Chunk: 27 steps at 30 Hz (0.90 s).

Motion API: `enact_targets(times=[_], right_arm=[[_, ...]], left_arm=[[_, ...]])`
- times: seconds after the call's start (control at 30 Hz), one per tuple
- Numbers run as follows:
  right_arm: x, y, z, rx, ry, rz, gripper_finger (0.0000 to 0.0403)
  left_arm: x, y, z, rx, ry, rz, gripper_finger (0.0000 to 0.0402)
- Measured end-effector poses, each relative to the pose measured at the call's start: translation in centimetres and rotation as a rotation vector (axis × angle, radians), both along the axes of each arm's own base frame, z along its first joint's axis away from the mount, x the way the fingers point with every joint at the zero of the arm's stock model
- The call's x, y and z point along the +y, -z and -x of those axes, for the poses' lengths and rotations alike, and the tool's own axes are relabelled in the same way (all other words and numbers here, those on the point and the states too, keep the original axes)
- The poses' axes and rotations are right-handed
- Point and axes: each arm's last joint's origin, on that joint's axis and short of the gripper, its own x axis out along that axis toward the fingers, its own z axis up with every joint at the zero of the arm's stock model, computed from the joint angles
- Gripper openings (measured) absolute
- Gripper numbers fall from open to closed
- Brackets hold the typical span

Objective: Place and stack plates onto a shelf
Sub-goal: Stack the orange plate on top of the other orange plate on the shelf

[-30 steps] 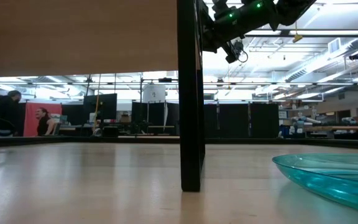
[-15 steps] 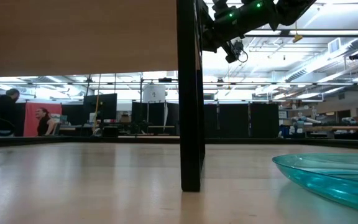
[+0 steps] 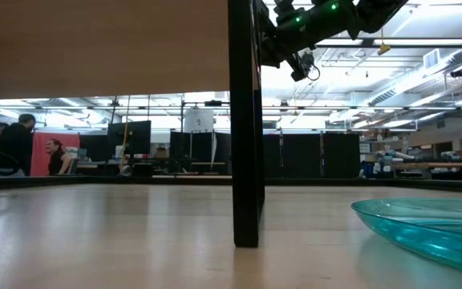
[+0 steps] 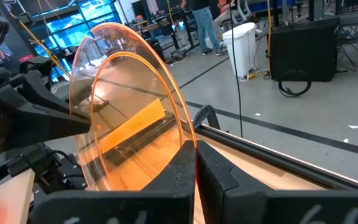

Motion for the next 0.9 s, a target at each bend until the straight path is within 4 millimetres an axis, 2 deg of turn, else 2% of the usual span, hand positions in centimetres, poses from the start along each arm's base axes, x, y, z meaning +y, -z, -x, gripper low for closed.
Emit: enact_targets(times=[0.3, 0.73, 0.9], right_arm=[[0.0, 0.0, 0.0, 0.001, 0.0, 0.0, 0.0012], [0.0, 0.01, 0.0, -0.001, 0.0, -0.002, 0.0013], [-0.03, 0.02, 0.01, -0.027, 0.004, -0.042, 0.0033]], left_arm=[[0.0, -0.03, -0.02, 0.009, 0.008, -0.01, 0.0014], [0.0, -0.02, -0.01, 0.012, 0.009, -0.011, 0.0011], [0.01, -0.07, 0.0, 0.011, 0.008, -0.012, 0.0011]])
